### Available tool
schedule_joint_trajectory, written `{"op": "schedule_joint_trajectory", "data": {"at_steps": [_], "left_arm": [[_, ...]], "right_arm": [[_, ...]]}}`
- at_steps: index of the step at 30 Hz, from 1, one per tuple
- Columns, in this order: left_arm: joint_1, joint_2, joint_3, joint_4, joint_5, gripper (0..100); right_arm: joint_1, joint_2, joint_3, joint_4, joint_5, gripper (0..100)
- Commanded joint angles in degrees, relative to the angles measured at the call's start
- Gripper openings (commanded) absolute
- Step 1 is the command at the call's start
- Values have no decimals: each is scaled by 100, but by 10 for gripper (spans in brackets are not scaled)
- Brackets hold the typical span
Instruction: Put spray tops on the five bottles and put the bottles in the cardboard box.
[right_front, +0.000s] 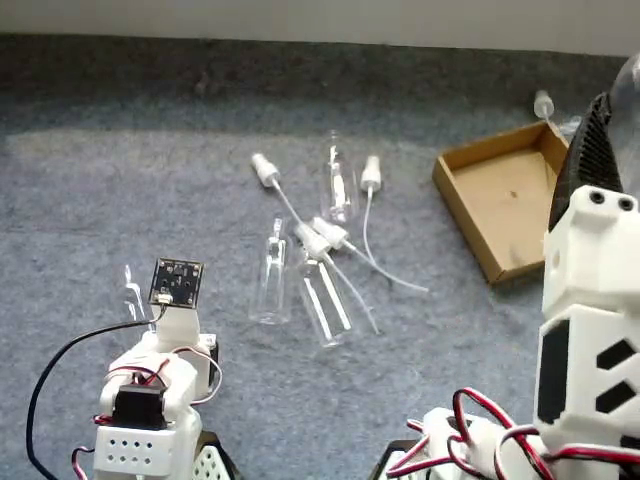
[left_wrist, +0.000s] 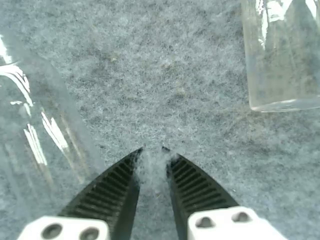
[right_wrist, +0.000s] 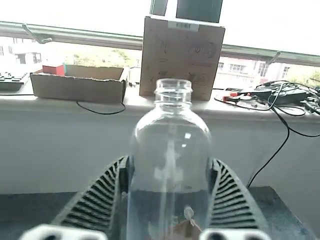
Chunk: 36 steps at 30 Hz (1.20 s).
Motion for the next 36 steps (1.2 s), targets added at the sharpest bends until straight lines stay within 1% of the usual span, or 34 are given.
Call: {"op": "schedule_joint_trajectory", "data": {"at_steps": [1,6,8,11,15,18,22,25,29,32,36], "left_arm": [[48,-40,127,26,-53,6],[40,-40,127,26,-53,6],[40,-40,127,26,-53,6],[40,-40,127,26,-53,6],[40,-40,127,26,-53,6],[40,-40,127,35,-53,6],[40,-40,127,35,-53,6],[40,-40,127,35,-53,6],[40,-40,127,35,-53,6],[40,-40,127,35,-53,6],[40,-40,127,35,-53,6]], "right_arm": [[-57,127,558,-92,53,95],[-66,277,892,-48,53,95],[-207,207,936,101,53,95],[-356,-180,954,92,53,95],[-365,-725,980,92,44,95],[-365,-1191,1578,92,44,95],[-365,-1921,2985,-31,53,95],[-365,-2404,4119,-681,62,95],[-365,-3011,5947,-1868,62,95],[-347,-3495,7407,-3029,62,95],[-338,-4057,9437,-4866,62,95]]}}
